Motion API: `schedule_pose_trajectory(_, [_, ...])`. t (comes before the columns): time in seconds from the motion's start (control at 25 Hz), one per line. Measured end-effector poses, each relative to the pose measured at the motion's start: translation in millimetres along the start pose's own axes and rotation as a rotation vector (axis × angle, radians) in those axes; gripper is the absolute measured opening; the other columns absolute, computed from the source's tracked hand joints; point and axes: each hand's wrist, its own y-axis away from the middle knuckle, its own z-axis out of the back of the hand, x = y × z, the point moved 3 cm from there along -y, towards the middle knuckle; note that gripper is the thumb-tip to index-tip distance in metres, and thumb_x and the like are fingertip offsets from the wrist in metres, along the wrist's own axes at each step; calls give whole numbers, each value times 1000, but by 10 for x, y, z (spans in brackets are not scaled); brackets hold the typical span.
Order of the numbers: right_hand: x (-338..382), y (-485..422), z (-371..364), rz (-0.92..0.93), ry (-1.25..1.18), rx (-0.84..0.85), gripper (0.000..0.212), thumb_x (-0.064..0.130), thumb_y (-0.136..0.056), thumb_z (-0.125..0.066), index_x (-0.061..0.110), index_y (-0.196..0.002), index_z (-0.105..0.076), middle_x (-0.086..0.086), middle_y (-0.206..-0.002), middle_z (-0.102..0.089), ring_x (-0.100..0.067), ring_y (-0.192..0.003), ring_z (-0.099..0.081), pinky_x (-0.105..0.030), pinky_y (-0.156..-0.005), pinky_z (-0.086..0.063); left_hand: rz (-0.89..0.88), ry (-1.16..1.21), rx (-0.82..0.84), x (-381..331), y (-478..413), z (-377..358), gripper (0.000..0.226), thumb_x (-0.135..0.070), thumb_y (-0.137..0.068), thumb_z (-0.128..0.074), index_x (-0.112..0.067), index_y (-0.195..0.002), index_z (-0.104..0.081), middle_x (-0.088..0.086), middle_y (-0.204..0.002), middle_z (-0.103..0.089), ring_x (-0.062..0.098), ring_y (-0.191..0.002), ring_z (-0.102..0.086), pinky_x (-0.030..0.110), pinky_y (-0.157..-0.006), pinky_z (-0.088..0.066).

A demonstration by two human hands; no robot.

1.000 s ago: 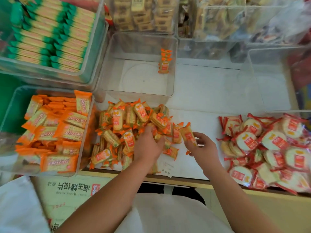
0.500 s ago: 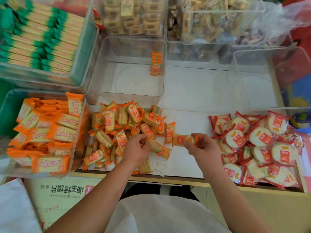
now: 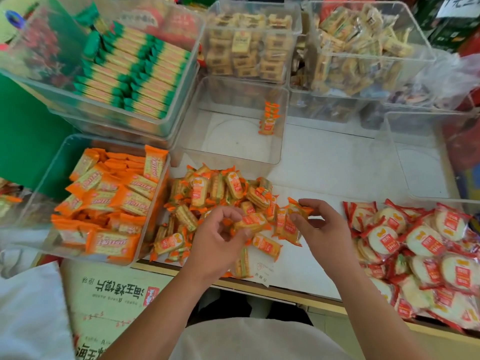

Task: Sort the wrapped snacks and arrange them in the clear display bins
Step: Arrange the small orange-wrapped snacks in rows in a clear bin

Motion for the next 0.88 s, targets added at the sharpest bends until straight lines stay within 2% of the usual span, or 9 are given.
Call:
schedule_pose_trajectory(0.08, [49,1,-66,21,-23,11,26,22,-89,-81,39,-106,-71,10,-96,-72,-14,-85,-71,-23,-64,-52,-9,-31,30,-33,13,114,49,-13,-87,-81,-40,-121,-60,-23,-121,-64,4,-106,-66,22,-85,-56])
schedule_pose_trajectory(0.16, [99,2,-110,15,-43,4,28,21,-87,-82,35,-109,-70,11,-95,-70,-10,-80,-71,-23,-65,-53,-15,-34,15,-45,16,211,58,-10,-85,-82,-38,-132,-59,-21,-124,-64,2,-110,-65,23,-92,-56])
schedule_pose_trajectory(0.24, [157,1,-155,14,-69,-13,27,19,-85,-84,31,-106,-70,11,-92,-70,-9,-77,-71,-24,-66,-55,33,69,-57,-23,9,265,51,-5,-83,-83,-31,-124,-67,-13,-116,-73,7,-107,-70,28,-90,-59])
schedule_pose_trajectory(0.36, [225,13,-221,-3,-123,-15,21,17,-85,-84,26,-100,-72,8,-85,-74,-14,-75,-73,-33,-70,-59,139,214,-89,11,18,113,42,-7,-80,-86,-24,-114,-70,-8,-103,-78,10,-99,-73,29,-82,-61])
schedule_pose_trajectory(0.48, [266,52,-335,-9,-174,7,14,17,-93,-76,26,-102,-72,4,-88,-77,-22,-79,-75,-45,-78,-63,108,126,-38,41,31,-136,38,-13,-78,-88,-25,-109,-70,-9,-101,-76,13,-99,-71,30,-83,-61])
schedule_pose_trajectory(0.6, [292,78,-401,-6,-164,16,9,22,-99,-67,28,-102,-74,6,-91,-78,-19,-87,-75,-51,-85,-62,81,75,-37,87,-26,-257,35,-20,-76,-90,-26,-102,-67,-11,-99,-75,10,-99,-70,30,-84,-60])
schedule_pose_trajectory(0.72, [361,63,-414,-2,-169,70,16,35,-92,-76,29,-106,-73,9,-95,-77,-13,-90,-74,-43,-86,-62,48,7,-6,52,-105,-284,32,-27,-77,-88,-27,-95,-62,-13,-95,-72,6,-96,-69,34,-82,-59])
schedule_pose_trajectory(0.8, [385,18,-405,1,-137,86,34,29,-81,-88,30,-110,-71,13,-96,-76,-9,-89,-73,-33,-81,-62,33,-60,28,1,-170,-314,30,-29,-79,-86,-28,-94,-60,-17,-94,-69,2,-93,-66,29,-78,-57])
schedule_pose_trajectory(0.88, [368,-70,-361,9,-79,42,40,21,-77,-90,31,-110,-69,14,-95,-76,-7,-91,-72,-29,-78,-61,-16,-167,142,-52,-279,-355,29,-34,-82,-84,-32,-100,-62,-22,-98,-68,-2,-97,-63,21,-78,-53])
